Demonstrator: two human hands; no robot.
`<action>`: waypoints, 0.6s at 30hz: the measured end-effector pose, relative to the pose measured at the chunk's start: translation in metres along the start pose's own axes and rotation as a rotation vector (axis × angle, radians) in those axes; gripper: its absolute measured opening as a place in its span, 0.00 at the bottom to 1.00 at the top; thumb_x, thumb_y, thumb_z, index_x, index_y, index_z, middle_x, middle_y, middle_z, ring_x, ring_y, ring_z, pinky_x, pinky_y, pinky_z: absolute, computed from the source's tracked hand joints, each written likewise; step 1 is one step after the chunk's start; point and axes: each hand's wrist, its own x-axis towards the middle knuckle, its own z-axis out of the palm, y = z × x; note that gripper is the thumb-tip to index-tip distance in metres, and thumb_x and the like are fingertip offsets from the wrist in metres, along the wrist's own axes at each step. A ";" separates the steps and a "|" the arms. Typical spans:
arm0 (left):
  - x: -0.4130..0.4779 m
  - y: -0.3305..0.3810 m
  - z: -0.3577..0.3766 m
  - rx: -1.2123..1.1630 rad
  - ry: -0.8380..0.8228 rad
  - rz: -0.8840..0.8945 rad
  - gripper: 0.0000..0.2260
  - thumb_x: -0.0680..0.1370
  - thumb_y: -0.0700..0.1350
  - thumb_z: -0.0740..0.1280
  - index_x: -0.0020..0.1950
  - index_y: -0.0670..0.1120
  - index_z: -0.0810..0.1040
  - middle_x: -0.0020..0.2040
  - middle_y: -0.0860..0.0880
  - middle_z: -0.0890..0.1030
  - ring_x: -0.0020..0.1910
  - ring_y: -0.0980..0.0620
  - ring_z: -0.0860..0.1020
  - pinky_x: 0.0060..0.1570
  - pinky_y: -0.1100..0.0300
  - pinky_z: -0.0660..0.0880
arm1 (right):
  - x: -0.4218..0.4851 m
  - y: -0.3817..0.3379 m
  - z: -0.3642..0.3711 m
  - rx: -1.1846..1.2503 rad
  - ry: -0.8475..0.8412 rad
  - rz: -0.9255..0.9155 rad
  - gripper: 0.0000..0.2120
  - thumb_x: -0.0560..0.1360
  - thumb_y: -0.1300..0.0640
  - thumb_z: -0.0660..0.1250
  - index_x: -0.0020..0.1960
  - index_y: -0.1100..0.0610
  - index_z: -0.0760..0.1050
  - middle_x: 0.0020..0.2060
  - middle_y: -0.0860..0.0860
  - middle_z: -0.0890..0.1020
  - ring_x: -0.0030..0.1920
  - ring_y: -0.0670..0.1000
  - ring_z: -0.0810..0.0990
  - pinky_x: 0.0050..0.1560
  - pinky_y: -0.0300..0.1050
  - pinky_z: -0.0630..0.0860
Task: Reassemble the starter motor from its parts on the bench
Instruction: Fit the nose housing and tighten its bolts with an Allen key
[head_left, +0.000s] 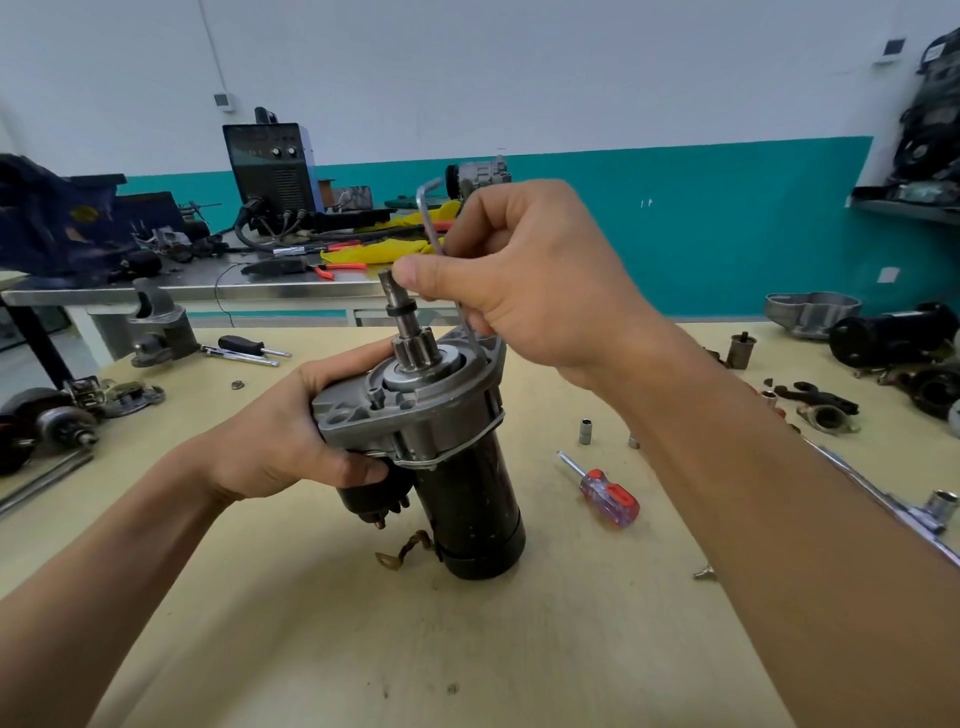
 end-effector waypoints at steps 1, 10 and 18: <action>0.000 0.000 0.000 0.000 -0.003 0.003 0.42 0.63 0.39 0.76 0.76 0.48 0.67 0.65 0.44 0.80 0.62 0.40 0.79 0.63 0.43 0.76 | 0.000 0.000 0.000 0.012 -0.006 0.016 0.11 0.70 0.58 0.78 0.36 0.54 0.76 0.28 0.49 0.80 0.23 0.42 0.73 0.29 0.37 0.71; 0.001 0.000 0.000 -0.015 -0.028 0.005 0.41 0.63 0.39 0.76 0.76 0.47 0.66 0.65 0.45 0.80 0.62 0.42 0.79 0.63 0.48 0.77 | -0.001 -0.008 -0.016 0.090 -0.185 0.089 0.07 0.81 0.58 0.65 0.49 0.58 0.82 0.35 0.49 0.83 0.25 0.46 0.74 0.24 0.34 0.68; 0.001 0.000 0.001 -0.015 -0.022 0.015 0.41 0.64 0.39 0.76 0.76 0.46 0.67 0.65 0.44 0.80 0.62 0.41 0.79 0.64 0.46 0.76 | -0.002 -0.005 -0.002 0.001 0.020 0.037 0.13 0.71 0.56 0.77 0.34 0.53 0.75 0.28 0.48 0.76 0.25 0.43 0.71 0.31 0.40 0.70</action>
